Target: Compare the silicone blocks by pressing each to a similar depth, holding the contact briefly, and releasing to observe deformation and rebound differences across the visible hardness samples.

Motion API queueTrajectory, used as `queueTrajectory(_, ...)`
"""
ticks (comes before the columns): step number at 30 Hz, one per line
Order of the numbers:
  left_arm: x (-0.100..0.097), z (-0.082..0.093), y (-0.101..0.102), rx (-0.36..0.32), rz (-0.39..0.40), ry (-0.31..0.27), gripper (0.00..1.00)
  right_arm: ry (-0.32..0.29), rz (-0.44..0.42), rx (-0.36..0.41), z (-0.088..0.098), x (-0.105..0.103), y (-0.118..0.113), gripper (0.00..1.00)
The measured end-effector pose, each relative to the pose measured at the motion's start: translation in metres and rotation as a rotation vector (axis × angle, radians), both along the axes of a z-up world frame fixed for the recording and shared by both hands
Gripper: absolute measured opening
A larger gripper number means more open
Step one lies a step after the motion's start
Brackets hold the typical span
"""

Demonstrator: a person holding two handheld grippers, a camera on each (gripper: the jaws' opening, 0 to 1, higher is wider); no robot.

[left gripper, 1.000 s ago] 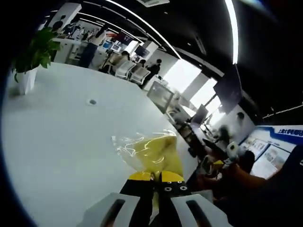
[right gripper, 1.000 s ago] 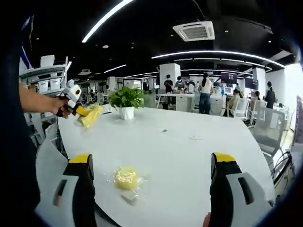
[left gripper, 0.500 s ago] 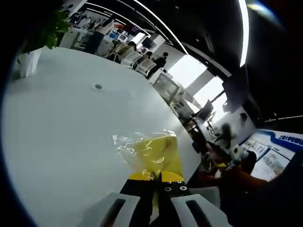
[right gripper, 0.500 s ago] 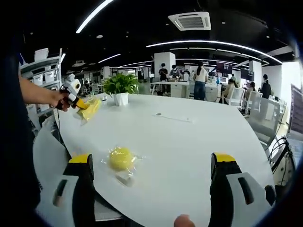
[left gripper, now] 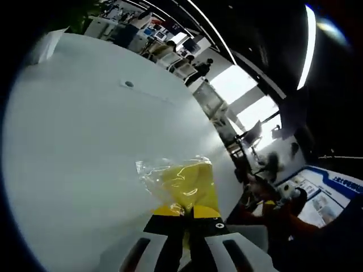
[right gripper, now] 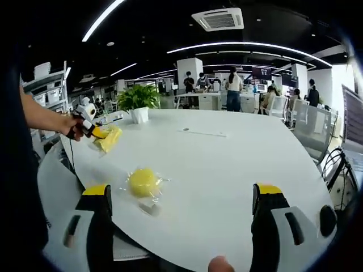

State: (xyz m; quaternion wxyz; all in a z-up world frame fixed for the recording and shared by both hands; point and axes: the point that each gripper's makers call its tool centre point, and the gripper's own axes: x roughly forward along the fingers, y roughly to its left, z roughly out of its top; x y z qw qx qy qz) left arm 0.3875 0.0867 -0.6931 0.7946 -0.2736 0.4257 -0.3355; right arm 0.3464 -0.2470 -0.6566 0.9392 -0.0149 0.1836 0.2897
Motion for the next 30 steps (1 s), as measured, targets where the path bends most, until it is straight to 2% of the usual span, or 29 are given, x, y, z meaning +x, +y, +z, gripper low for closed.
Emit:
queueTrajectory(5,-0.005,-0.02,0.0,0.029,-0.018,0.037,0.0,0.009,-0.005,0.005,-0.004,-0.004,-0.001,0.97)
queueTrajectory(9,0.001,-0.03,0.001,0.031,-0.018,0.042,0.0,0.025,0.006,0.006,-0.011,-0.008,0.003,0.97)
queueTrajectory(13,0.004,-0.047,0.004,0.066,-0.015,0.079,0.0,0.034,0.02,-0.001,-0.018,-0.012,0.01,0.97)
queueTrajectory(22,0.003,-0.067,0.009,0.094,0.01,0.123,0.01,0.062,0.003,0.002,-0.023,-0.014,0.011,0.97)
queueTrajectory(23,0.005,-0.072,0.013,0.118,0.01,0.125,0.01,0.07,0.0,0.005,-0.023,-0.014,0.01,0.97)
queueTrajectory(24,0.008,-0.082,0.023,0.204,0.018,0.12,0.01,0.074,-0.004,0.009,-0.023,-0.014,0.009,0.97)
queueTrajectory(25,0.005,-0.086,0.029,0.244,0.018,0.136,0.01,0.075,-0.006,0.012,-0.023,-0.014,0.009,0.97)
queueTrajectory(26,0.006,-0.086,0.027,0.214,0.016,0.146,0.01,0.077,-0.009,0.016,-0.023,-0.015,0.008,0.97)
queueTrajectory(28,0.008,-0.091,0.029,0.222,0.022,0.151,0.01,0.078,-0.013,0.017,-0.024,-0.015,0.007,0.97)
queueTrajectory(29,0.007,-0.095,0.032,0.263,0.006,0.143,0.02,0.081,-0.016,0.016,-0.025,-0.016,0.006,0.97)
queueTrajectory(30,0.008,-0.097,0.031,0.307,-0.047,0.09,0.02,0.083,-0.018,0.015,-0.026,-0.017,0.006,0.97)
